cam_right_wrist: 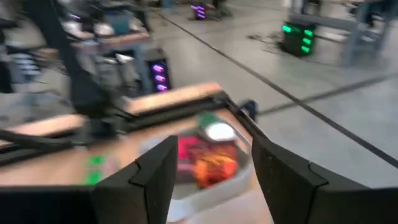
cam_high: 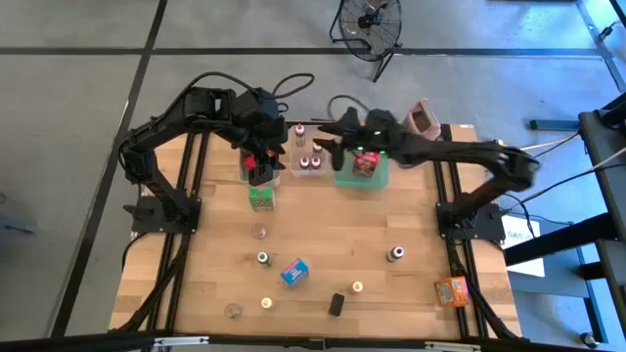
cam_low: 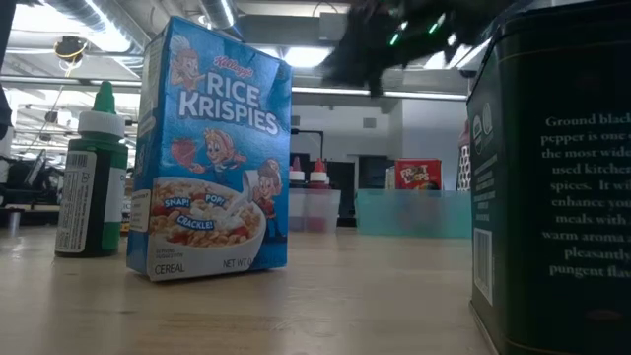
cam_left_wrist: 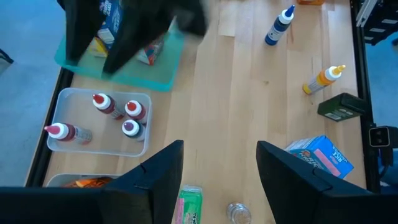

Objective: Pick & Place Kitchen Items
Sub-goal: Put the green cereal box into the green bin

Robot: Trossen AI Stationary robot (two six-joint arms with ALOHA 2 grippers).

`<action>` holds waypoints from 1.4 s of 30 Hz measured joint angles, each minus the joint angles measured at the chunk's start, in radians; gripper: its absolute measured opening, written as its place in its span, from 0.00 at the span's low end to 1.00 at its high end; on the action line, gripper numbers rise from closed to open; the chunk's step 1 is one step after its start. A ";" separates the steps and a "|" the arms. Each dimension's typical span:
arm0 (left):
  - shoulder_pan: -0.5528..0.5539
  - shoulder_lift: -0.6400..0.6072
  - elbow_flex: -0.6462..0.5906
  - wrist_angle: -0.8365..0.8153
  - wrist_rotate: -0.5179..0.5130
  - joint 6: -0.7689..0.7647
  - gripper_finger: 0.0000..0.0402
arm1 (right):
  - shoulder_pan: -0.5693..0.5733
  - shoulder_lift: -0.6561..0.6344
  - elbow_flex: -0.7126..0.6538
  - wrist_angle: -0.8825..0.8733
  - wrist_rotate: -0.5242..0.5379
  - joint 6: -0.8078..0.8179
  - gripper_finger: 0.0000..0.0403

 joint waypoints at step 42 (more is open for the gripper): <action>-0.418 -0.062 0.000 -0.096 -0.054 -0.355 0.49 | 0.484 -0.730 0.001 -0.240 -0.345 0.280 0.52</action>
